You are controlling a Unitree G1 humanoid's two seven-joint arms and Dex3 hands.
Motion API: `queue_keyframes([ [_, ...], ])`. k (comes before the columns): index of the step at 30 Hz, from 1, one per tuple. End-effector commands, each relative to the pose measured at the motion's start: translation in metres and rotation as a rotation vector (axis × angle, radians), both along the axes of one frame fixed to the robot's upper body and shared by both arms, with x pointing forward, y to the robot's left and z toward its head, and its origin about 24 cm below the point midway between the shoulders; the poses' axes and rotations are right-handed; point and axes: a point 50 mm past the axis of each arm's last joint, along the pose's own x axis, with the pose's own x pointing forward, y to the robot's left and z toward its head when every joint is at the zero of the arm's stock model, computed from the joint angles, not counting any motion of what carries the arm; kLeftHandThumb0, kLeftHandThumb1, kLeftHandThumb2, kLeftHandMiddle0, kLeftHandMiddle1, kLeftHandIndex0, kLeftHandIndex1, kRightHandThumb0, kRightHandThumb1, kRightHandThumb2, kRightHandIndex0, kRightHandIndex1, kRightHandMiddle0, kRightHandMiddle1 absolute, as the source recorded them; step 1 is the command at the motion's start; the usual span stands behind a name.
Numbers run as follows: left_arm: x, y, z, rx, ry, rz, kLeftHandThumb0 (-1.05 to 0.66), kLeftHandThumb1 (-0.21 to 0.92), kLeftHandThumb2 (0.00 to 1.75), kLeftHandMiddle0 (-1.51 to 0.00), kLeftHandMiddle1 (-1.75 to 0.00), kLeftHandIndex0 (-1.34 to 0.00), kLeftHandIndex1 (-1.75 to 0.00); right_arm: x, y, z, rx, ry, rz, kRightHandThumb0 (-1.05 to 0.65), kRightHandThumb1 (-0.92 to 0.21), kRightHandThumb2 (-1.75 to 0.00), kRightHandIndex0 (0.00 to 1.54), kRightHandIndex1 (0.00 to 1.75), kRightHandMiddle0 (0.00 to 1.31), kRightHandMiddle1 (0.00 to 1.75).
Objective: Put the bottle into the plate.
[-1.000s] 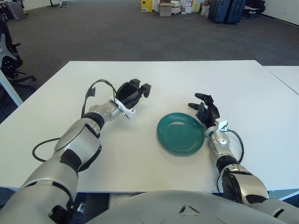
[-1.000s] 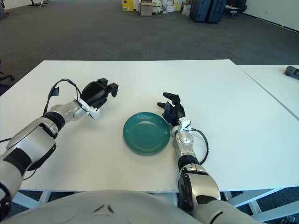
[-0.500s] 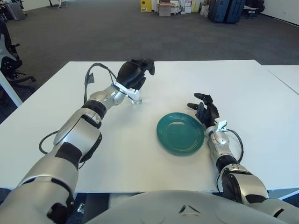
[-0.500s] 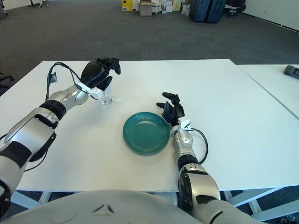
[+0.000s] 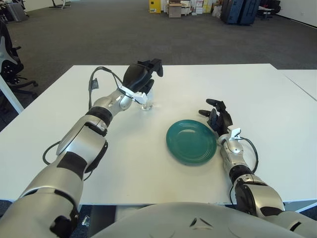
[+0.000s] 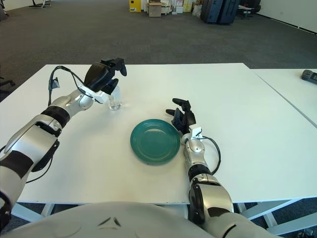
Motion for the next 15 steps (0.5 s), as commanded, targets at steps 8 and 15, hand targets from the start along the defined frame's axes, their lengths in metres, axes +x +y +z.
queue_keyframes([
  [8,0.0005,0.0053,-0.0011,-0.018,0.018,0.024,0.0,0.17,1.48,-0.73,-1.7,-0.49,-1.75,-0.0466,0.0089,-0.0483,0.066,0.253,-0.032,-0.81,-0.92,-0.98,0.53,0.71,0.0,1.04],
  [15,0.0006,0.0048,0.0007,-0.048,0.02,0.022,0.0,0.18,1.47,-0.73,-1.7,-0.49,-1.75,-0.0464,0.009,-0.0484,0.062,0.254,-0.029,-0.81,-0.92,-0.98,0.53,0.7,0.0,1.03],
])
